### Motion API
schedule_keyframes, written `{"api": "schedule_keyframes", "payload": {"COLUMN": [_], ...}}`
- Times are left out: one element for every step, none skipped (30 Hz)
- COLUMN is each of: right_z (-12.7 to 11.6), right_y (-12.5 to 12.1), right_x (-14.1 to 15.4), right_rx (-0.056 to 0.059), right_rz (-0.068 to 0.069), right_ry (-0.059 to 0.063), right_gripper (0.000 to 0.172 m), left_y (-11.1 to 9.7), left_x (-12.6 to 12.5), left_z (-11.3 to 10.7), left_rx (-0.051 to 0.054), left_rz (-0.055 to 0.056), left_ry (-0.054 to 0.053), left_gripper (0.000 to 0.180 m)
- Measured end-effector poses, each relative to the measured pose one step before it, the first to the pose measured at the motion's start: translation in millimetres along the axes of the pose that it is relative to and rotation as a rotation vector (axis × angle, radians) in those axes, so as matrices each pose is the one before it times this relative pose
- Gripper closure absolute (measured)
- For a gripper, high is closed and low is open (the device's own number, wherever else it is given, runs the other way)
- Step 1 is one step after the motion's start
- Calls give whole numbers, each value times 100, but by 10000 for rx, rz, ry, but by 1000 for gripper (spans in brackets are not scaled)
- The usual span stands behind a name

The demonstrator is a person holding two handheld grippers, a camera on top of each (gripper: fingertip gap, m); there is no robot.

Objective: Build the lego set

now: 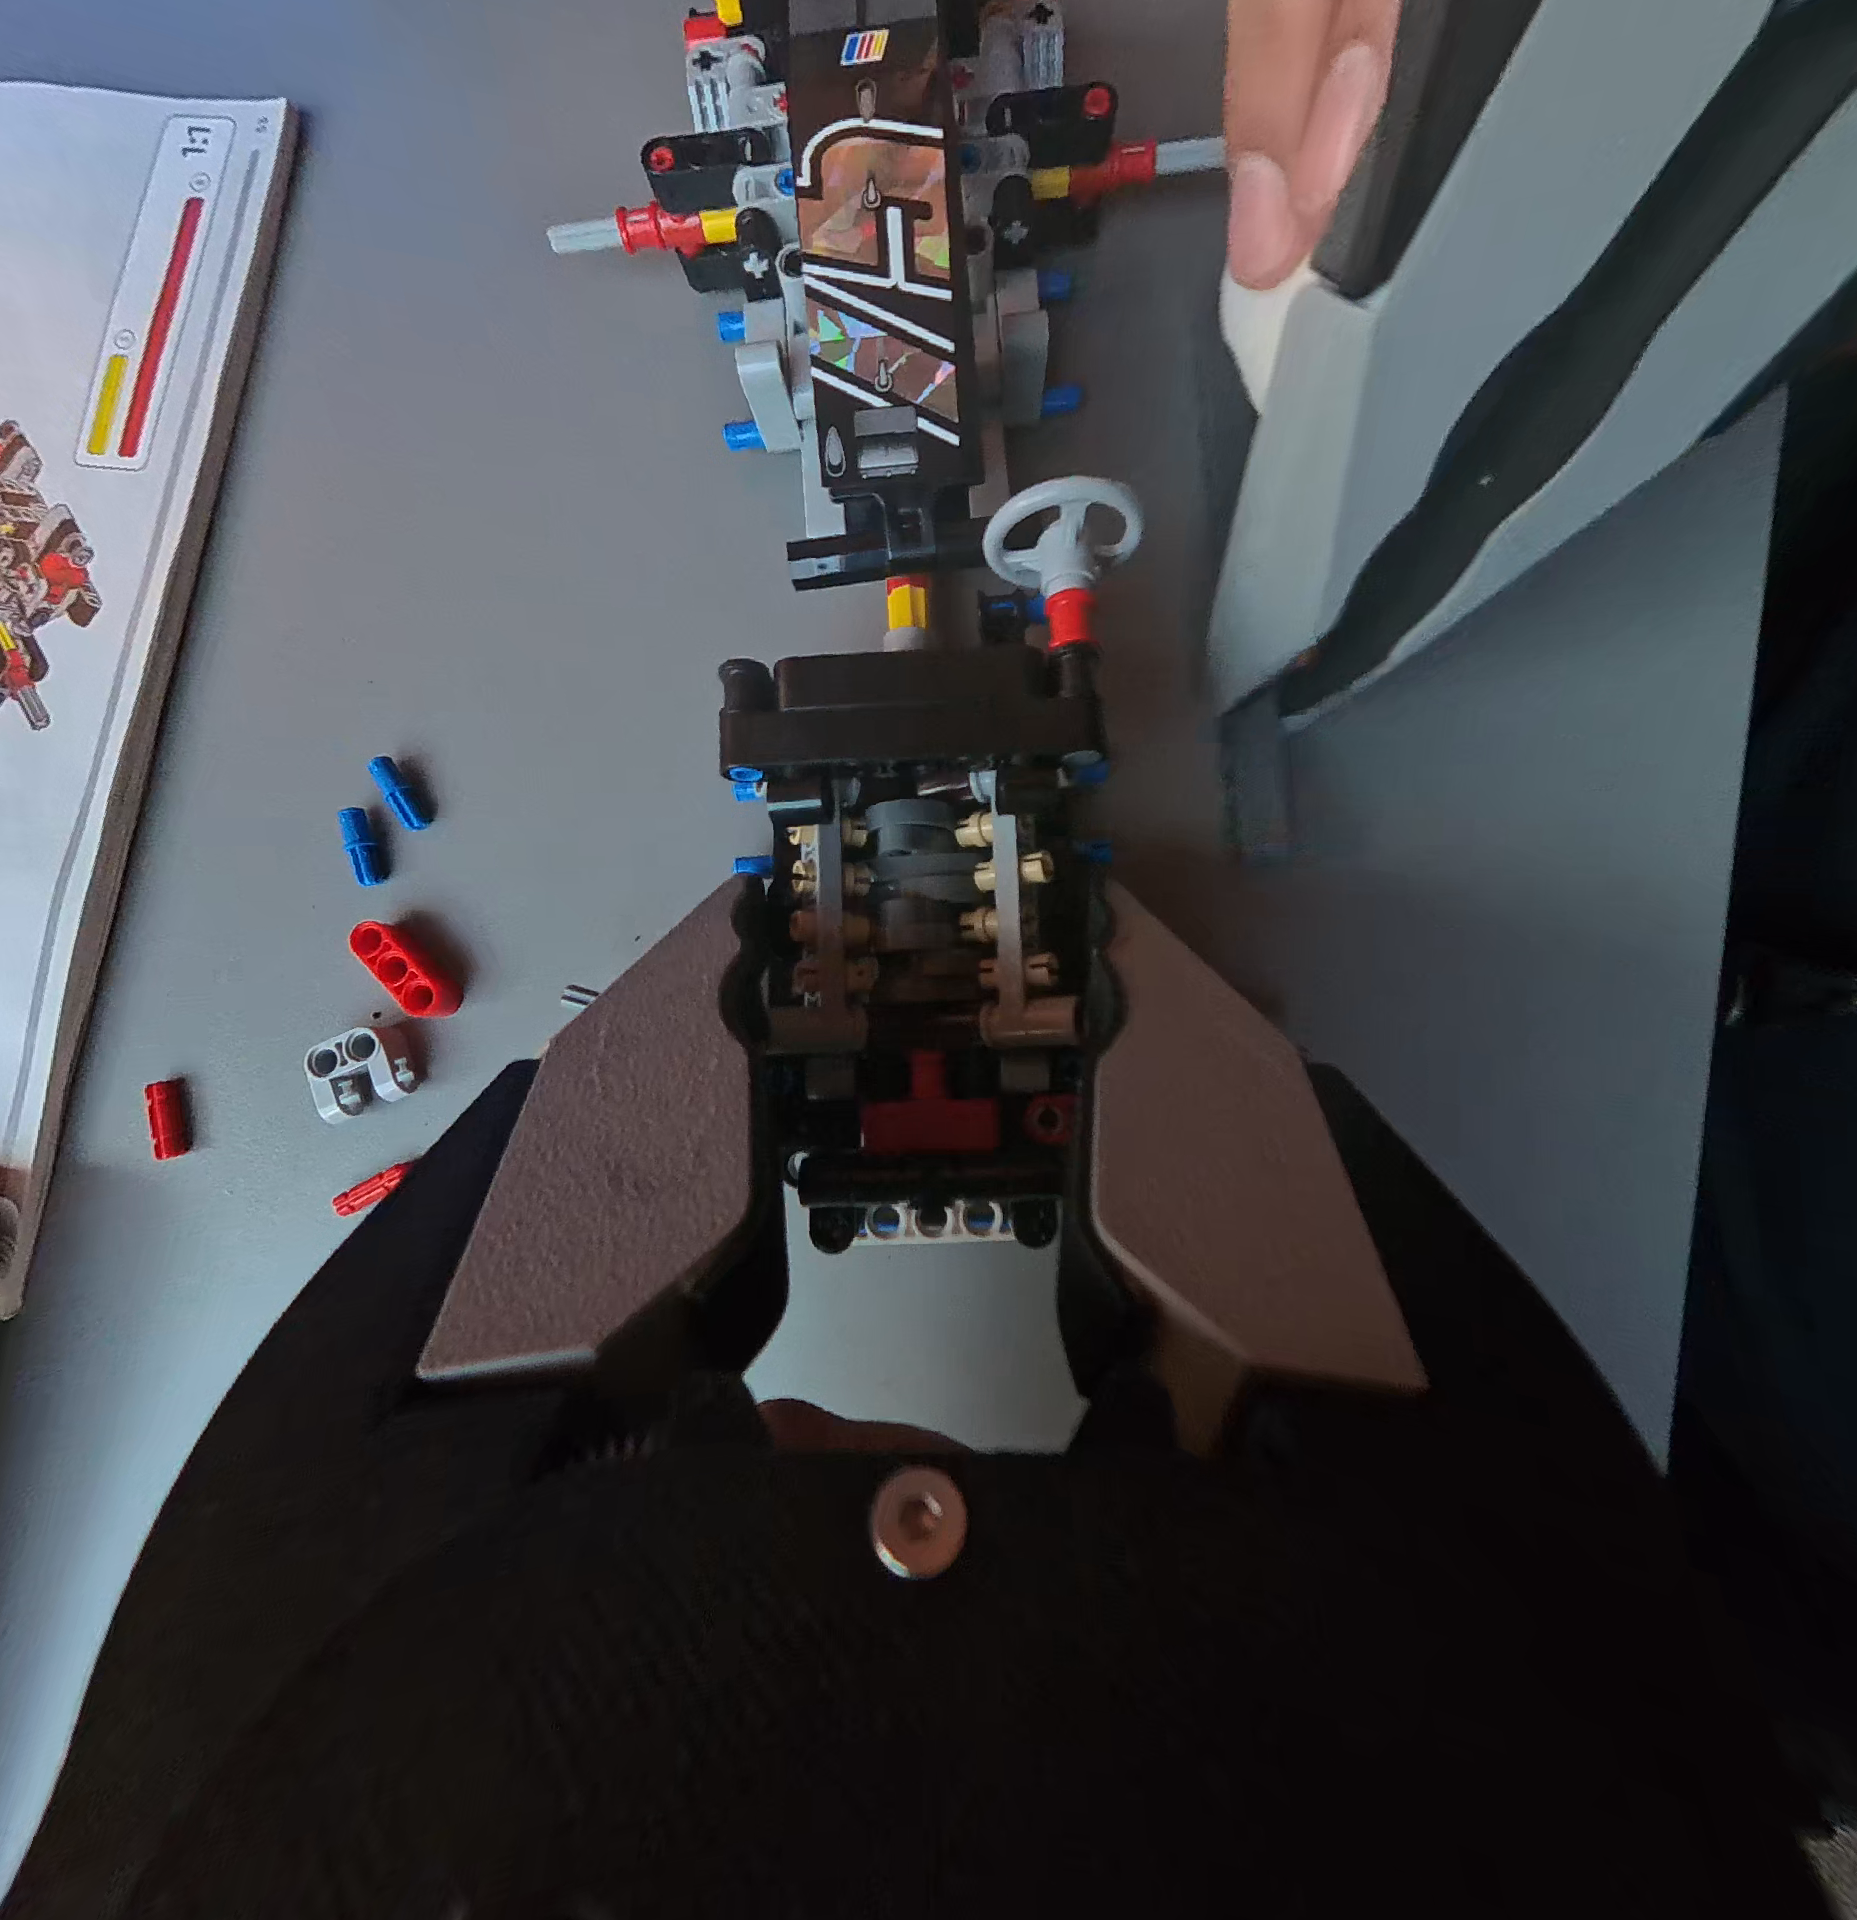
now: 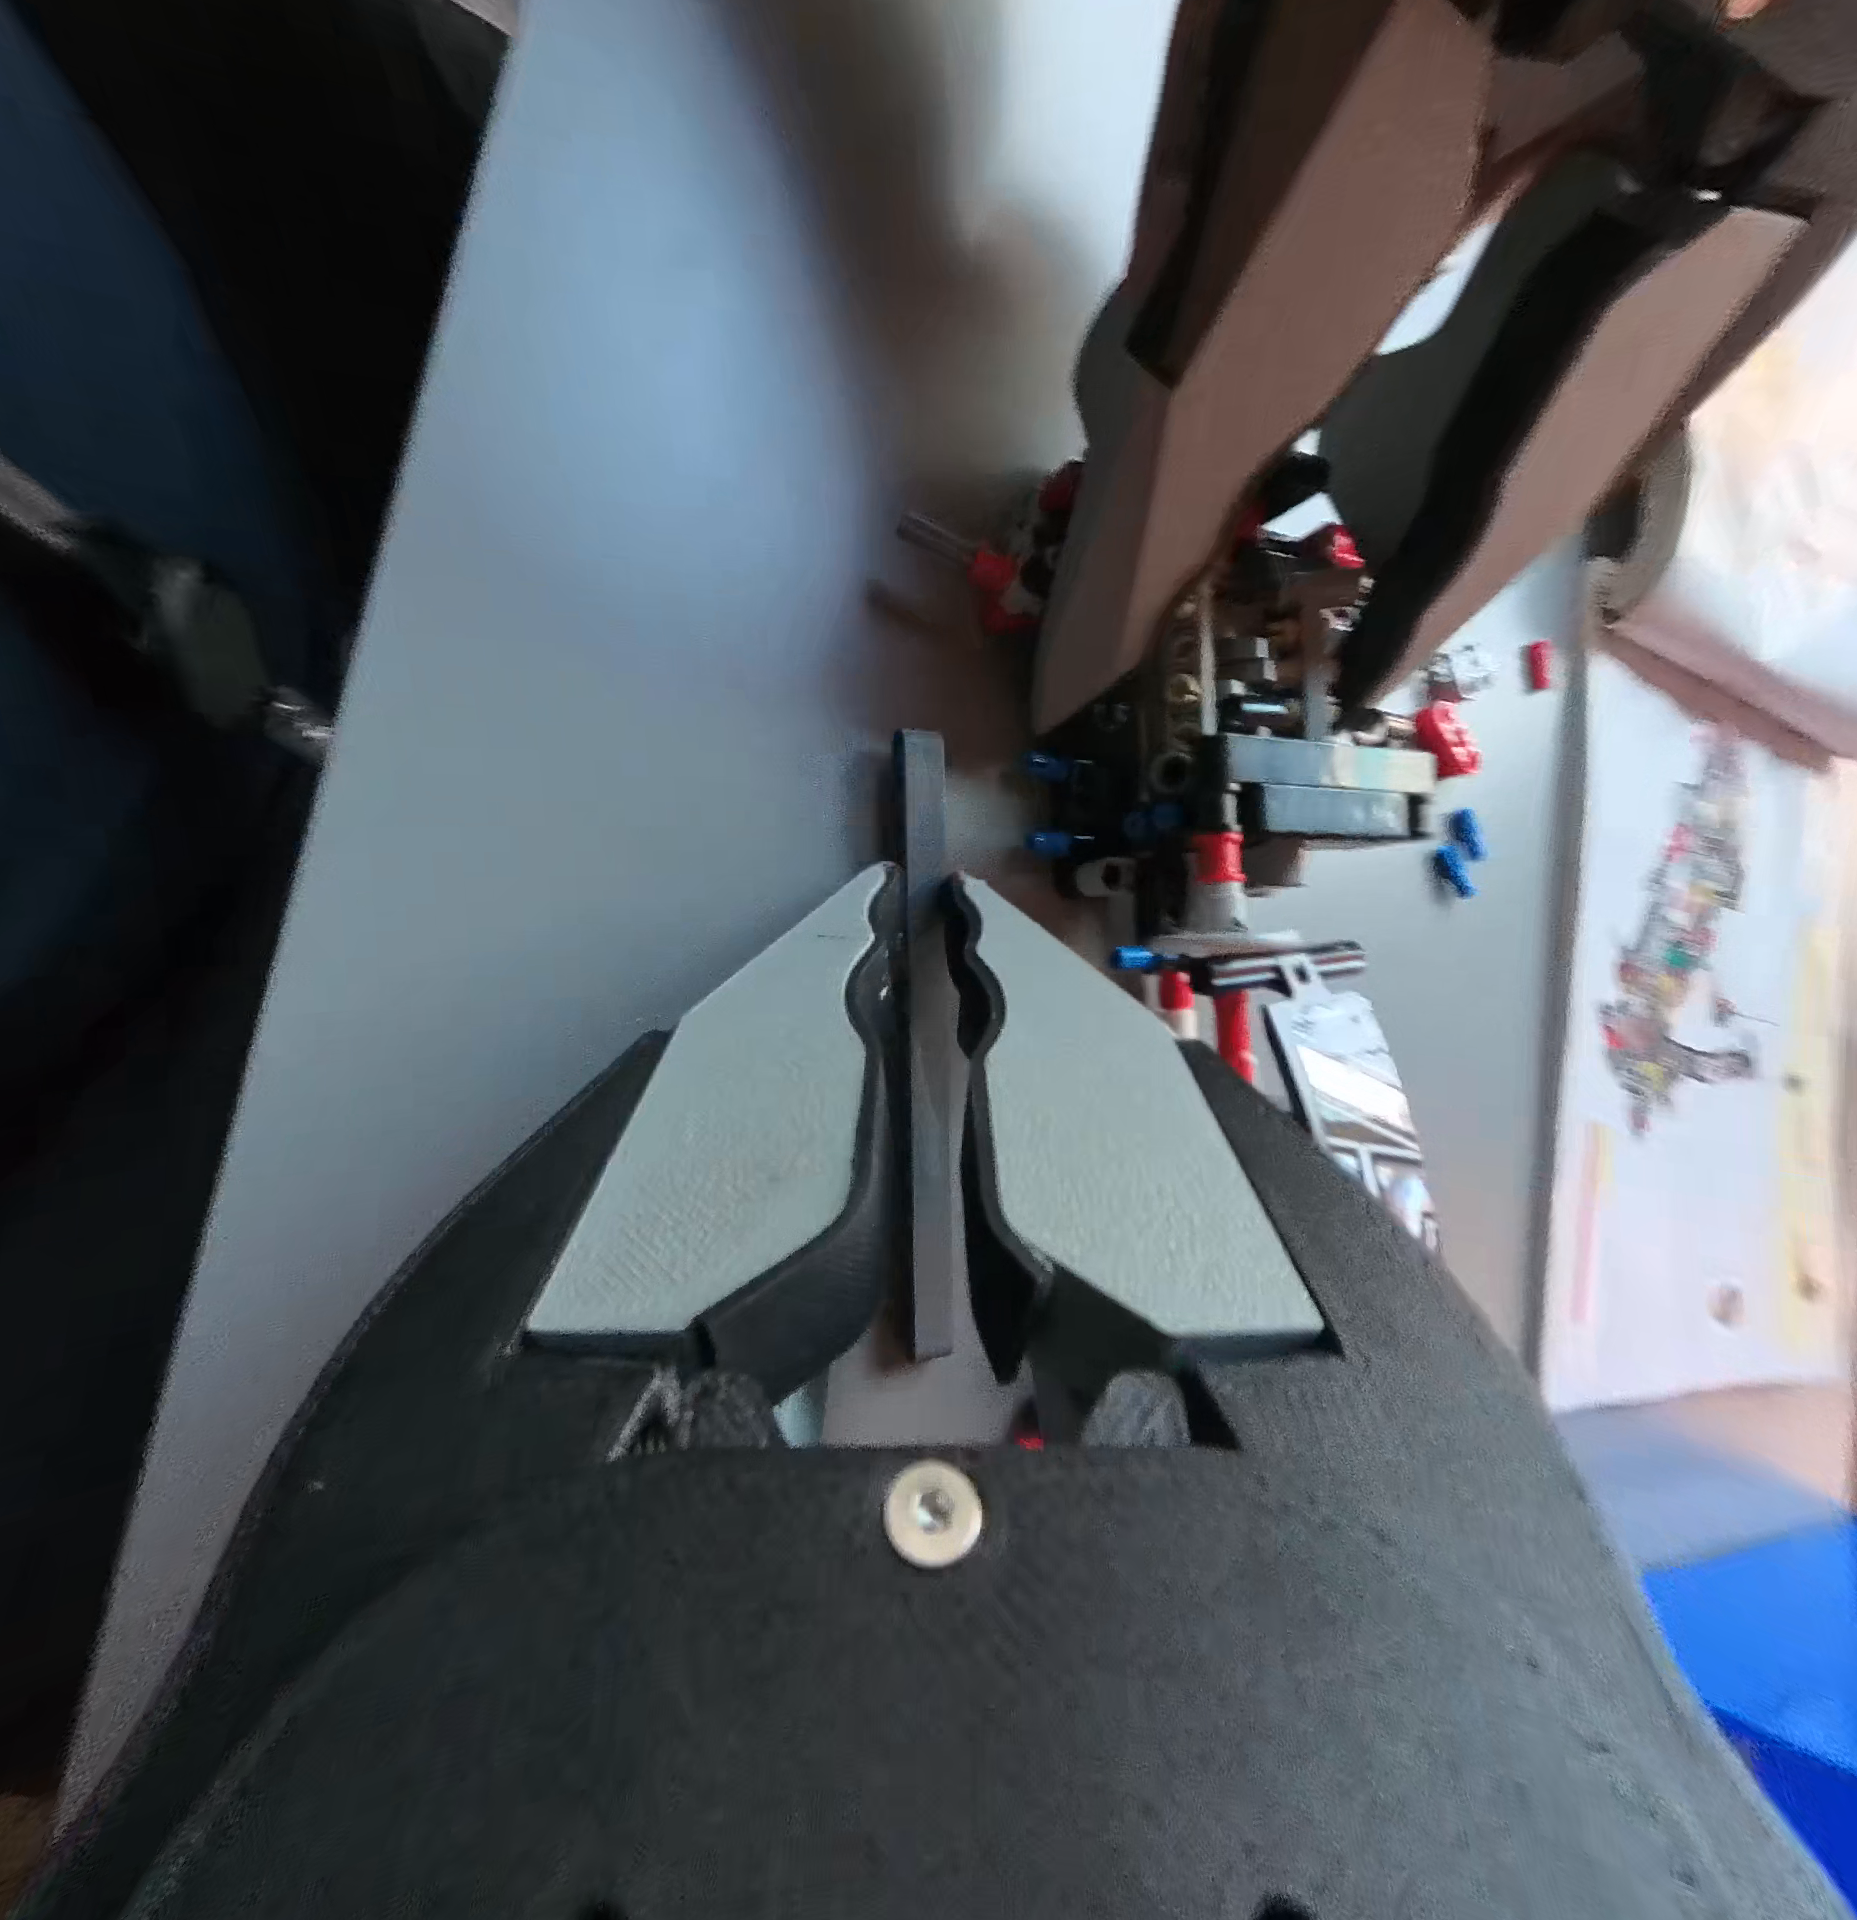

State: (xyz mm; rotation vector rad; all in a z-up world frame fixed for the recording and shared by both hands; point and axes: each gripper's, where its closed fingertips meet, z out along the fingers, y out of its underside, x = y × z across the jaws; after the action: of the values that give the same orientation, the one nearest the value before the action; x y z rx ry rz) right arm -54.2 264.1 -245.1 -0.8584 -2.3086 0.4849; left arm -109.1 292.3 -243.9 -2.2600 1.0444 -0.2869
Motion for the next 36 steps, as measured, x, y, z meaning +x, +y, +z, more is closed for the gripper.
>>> {"api": "schedule_keyframes", "payload": {"right_z": [43,58,111,120,118,122,106,50,45,60,51,52,79,97,-4,-30,-32,-39,-29,-29,-22,-22,-15,8,24,7,1,7,7,11,-2,-11,-19,-39,-49,-29], "right_y": [139,119,92,44,45,171,162,-30,-134,-143,-166,-121,-4,89,-34,-63,-14,50,50,30,-13,-18,8,19,18,4,-12,-48,-21,-38,-52,-25,0,28,48,56], "right_x": [479,332,81,-22,192,162,131,193,79,22,30,57,-41,-58,-46,-52,-45,-8,11,-7,-43,-37,-6,18,38,26,-4,13,20,-1,-9,-10,11,-7,-8,4], "right_rx": [-110,-120,-123,-106,-101,-163,-165,-43,-5,-45,-32,-38,-99,-146,-26,11,7,-16,-18,-2,27,52,66,64,33,9,7,45,27,21,18,5,-5,-13,-21,-14], "right_rz": [-134,-108,-72,-32,38,97,90,29,-41,-119,-237,-335,-319,-167,-40,121,136,16,-67,21,180,246,202,107,24,-4,-20,-71,-110,-147,-171,-171,-114,-31,43,84], "right_ry": [451,326,132,40,140,77,57,128,88,98,171,248,188,130,53,-41,-58,12,56,16,-89,-138,-116,-55,5,19,29,71,116,155,204,232,208,130,40,-9], "right_gripper": [167,167,167,167,167,167,167,167,167,167,167,167,167,167,167,167,167,167,167,166,167,167,167,167,167,167,167,167,167,167,167,167,167,167,167,167], "left_y": [-4,0,4,-5,-11,-21,-11,-9,-13,-6,2,-6,-6,-2,-8,2,-2,-7,-6,-5,-15,-5,-5,-3,-2,-5,3,1,-2,-17,16,-15,-23,-21,-13,-14], "left_x": [24,25,20,0,14,53,19,3,3,19,27,16,52,67,83,79,29,26,16,12,13,12,16,49,55,57,39,8,16,23,19,0,-7,0,-2,5], "left_z": [-13,-21,-3,7,-2,5,-1,-17,-5,-21,-1,-7,5,-4,-14,-31,-12,-13,-12,-10,1,-6,2,12,7,7,-1,-3,-12,-30,-40,-29,-17,-11,-19,-11], "left_rx": [37,7,-20,-24,-14,10,23,20,21,21,26,28,18,15,14,7,12,35,40,36,27,13,-2,-4,-3,3,15,8,23,49,49,61,70,52,55,45], "left_rz": [63,83,90,73,47,7,-25,-15,-6,-22,-33,-31,-23,-7,18,26,25,14,-1,-1,0,22,9,21,27,21,10,-11,27,44,10,-16,-22,-20,-8,-9], "left_ry": [-65,-78,-81,-78,-50,2,0,-21,-32,-19,0,-6,-1,-17,-3,4,-8,14,24,26,18,3,1,16,7,10,11,10,13,4,12,7,-11,-14,1,11], "left_gripper": [122,122,122,122,122,122,122,122,122,122,122,122,121,120,120,120,120,120,120,120,120,120,120,119,118,117,116,116,116,116,116,116,116,116,116,116]}}
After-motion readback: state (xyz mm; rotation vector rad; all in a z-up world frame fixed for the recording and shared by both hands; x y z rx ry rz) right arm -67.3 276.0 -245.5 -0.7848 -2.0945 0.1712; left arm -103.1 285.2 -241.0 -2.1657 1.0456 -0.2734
